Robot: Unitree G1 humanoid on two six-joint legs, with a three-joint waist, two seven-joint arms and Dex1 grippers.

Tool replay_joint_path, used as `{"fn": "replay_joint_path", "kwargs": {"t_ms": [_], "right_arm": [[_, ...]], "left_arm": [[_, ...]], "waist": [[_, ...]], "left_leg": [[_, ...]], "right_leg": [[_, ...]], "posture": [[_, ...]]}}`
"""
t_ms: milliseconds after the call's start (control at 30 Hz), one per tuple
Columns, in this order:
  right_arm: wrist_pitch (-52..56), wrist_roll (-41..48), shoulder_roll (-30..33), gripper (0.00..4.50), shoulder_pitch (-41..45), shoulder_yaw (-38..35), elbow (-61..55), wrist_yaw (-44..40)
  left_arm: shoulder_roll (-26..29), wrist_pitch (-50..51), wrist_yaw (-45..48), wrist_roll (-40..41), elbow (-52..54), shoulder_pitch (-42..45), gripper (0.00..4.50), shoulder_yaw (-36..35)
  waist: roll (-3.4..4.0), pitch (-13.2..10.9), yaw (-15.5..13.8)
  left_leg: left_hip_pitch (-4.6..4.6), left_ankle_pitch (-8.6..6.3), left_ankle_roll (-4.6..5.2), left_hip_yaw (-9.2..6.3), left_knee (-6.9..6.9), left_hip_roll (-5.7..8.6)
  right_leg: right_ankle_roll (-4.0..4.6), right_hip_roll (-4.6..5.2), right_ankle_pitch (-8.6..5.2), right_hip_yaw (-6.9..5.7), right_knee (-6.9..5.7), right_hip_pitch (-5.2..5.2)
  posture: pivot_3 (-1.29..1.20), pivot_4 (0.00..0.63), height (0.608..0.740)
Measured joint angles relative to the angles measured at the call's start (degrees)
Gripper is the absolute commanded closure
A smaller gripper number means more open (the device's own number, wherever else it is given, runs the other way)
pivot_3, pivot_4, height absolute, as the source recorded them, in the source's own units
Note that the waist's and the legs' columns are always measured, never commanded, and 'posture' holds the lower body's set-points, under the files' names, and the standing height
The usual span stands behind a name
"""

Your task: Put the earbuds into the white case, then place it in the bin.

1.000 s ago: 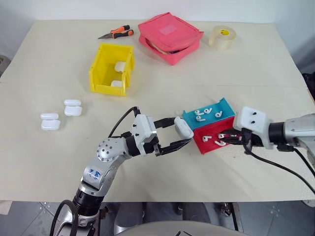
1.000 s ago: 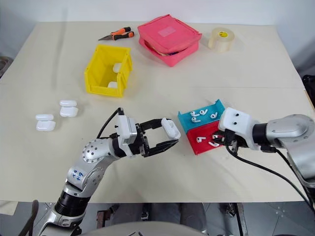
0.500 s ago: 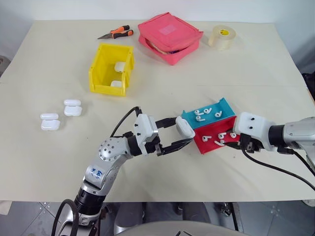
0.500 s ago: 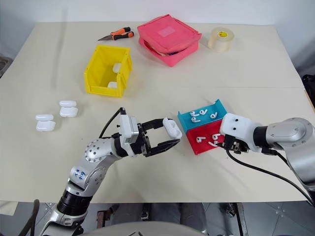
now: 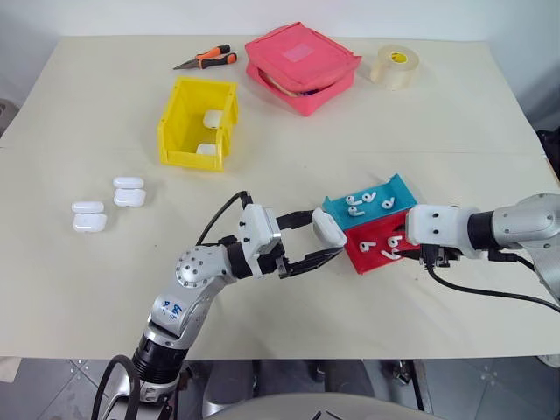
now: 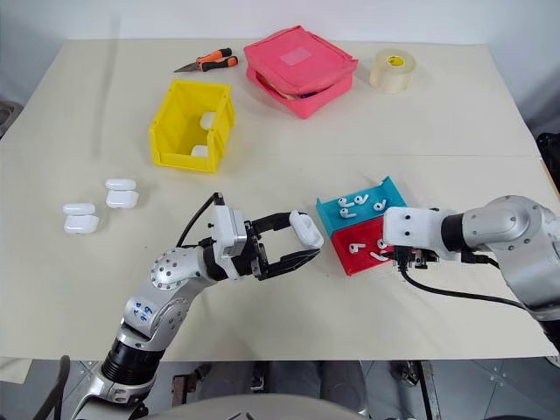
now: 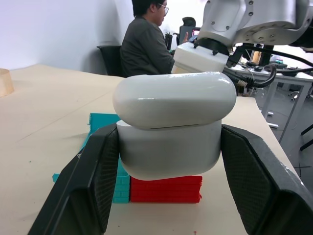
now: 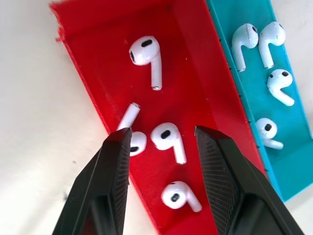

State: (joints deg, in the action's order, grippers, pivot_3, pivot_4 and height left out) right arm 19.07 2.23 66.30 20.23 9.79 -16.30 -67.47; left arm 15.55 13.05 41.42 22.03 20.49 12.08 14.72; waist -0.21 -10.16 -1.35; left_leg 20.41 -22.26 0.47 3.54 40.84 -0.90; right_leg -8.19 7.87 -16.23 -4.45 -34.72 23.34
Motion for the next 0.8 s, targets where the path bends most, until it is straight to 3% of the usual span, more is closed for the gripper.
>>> {"fn": "replay_joint_path", "kwargs": {"t_ms": [800], "right_arm": [[-9.93, -6.26, -5.34, 2.36, 4.40, 4.04, 8.64, -3.42]], "left_arm": [[0.24, 0.11, -0.34, 0.00, 1.25, -1.06, 1.72, -0.02]], "waist": [[0.00, 0.00, 0.02]], "left_leg": [[0.00, 0.00, -0.01, 0.01, 0.02, 0.00]], "right_leg": [[0.00, 0.00, 0.00, -0.01, 0.00, 0.00]], "posture": [[0.00, 0.150, 0.740]]}}
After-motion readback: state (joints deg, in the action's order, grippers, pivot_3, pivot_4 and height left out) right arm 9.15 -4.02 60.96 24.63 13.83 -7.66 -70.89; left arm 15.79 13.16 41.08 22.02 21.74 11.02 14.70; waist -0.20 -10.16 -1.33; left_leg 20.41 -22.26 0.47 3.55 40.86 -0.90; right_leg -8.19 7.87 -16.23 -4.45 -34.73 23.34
